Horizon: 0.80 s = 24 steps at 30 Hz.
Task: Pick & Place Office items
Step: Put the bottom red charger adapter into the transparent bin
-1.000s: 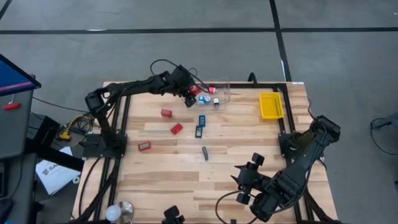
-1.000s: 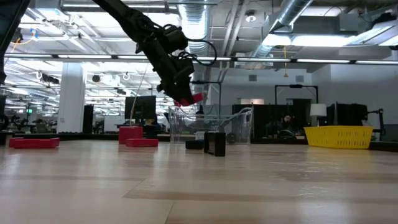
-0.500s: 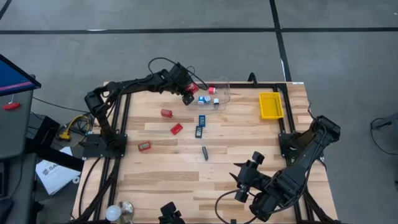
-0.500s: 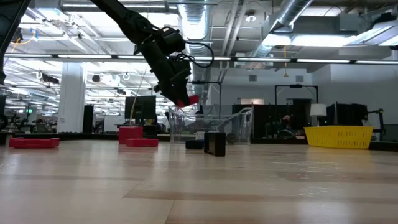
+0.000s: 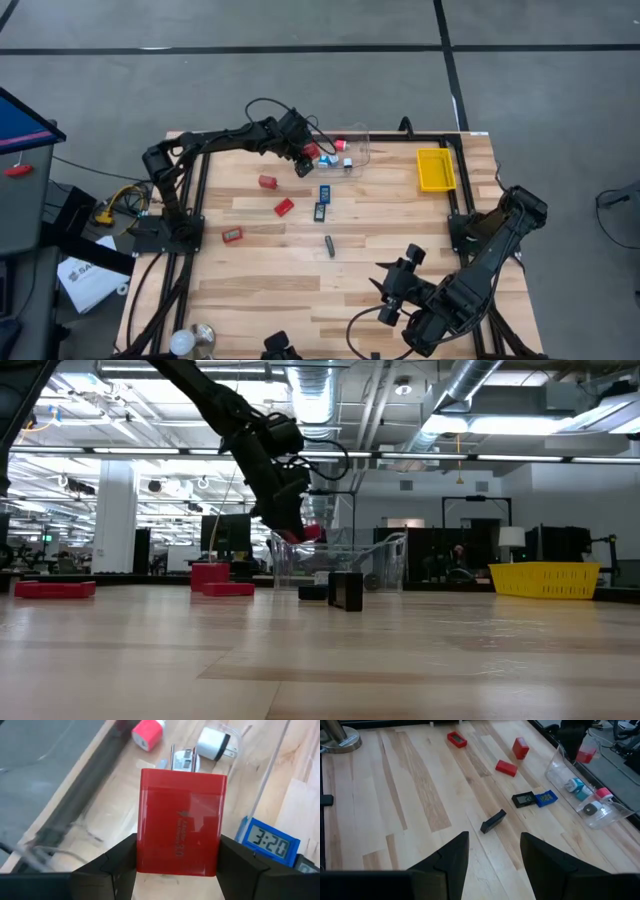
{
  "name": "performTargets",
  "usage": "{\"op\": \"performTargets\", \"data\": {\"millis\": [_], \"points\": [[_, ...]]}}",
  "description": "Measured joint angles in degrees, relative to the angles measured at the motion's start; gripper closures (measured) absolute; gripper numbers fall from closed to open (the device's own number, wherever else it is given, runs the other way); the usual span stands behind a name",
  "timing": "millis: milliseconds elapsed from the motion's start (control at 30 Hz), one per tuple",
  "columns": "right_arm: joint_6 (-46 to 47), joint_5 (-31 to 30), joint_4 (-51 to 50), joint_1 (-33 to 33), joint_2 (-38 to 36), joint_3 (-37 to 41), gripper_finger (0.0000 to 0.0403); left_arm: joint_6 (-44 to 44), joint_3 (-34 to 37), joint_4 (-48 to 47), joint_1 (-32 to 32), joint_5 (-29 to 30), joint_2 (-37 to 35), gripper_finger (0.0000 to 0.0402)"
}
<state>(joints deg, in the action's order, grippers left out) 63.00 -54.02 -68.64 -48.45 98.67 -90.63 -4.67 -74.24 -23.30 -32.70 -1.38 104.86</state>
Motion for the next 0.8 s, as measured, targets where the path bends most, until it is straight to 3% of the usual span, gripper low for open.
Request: {"op": "performTargets", "data": {"millis": [367,800], "points": [[-0.5,0.0,-0.5,0.0,0.0,0.0,0.0232,-1.0,-0.2,4.7,0.1,1.7,4.7,0.0192],[-0.4,0.1,-0.8,-0.7,0.0,0.0,0.0232,-0.6,0.1,8.3,0.1,3.1,3.9,0.0167]]}}
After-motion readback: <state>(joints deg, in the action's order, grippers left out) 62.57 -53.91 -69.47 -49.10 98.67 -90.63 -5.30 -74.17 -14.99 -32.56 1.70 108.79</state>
